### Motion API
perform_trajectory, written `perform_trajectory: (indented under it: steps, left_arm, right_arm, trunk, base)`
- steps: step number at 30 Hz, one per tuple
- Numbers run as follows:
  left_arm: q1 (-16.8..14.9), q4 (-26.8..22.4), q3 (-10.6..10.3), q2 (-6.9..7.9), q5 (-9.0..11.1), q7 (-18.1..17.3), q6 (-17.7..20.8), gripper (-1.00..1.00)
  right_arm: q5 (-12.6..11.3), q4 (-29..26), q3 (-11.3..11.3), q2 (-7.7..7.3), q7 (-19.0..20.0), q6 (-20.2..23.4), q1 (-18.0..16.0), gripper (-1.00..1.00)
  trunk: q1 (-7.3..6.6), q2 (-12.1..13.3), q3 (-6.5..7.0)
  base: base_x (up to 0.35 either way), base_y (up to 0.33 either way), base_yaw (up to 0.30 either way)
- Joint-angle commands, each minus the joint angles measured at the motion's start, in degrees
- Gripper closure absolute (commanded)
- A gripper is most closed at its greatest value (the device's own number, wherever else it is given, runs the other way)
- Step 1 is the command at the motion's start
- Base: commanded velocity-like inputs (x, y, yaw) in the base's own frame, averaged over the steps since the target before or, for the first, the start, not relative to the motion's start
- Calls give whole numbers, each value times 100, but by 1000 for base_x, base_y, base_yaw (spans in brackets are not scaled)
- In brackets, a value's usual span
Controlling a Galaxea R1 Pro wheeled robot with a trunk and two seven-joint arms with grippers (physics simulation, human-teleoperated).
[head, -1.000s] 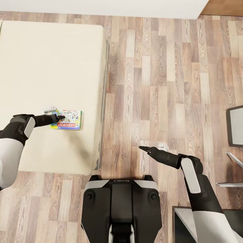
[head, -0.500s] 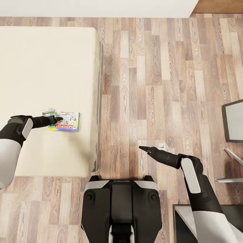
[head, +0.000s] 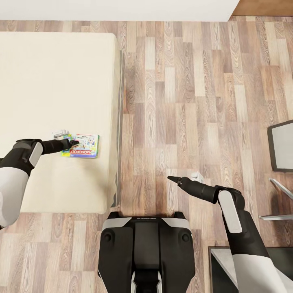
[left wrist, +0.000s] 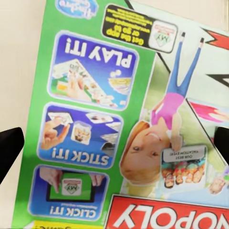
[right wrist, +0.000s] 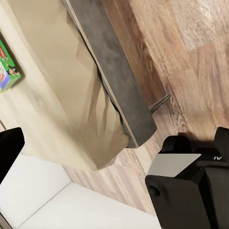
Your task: Put all the toys in the child's room - the three board games (two on the bed and one on the table), the two jigsaw puzzles on the table, and the tennis ball on the table - inside the toy box on the table in the child's room.
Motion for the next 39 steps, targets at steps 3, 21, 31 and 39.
perform_trajectory:
  steps: [3,21,31,39]
  left_arm:
    - [5,0,16,-103,122,-40,84,-100]
    - [5,0,7,-107,219,-293,112,-100]
    - [6,0,8,-101,220,-302,113,-100]
    - [5,0,8,-100,220,-303,122,-100]
  right_arm:
    - [52,-1,-9,1,55,28,-3,-100]
    - [52,-3,-9,1,61,33,-3,-100]
    - [52,-7,-9,1,62,33,-3,-100]
    - [52,-7,-9,1,63,35,-3,-100]
  trunk:
    - [6,-5,-6]
    - [6,-5,-6]
    - [6,-5,-6]
    - [6,-5,-6]
  base:
    - [0,0,0]
    - [0,0,0]
    - [0,0,0]
    - [0,0,0]
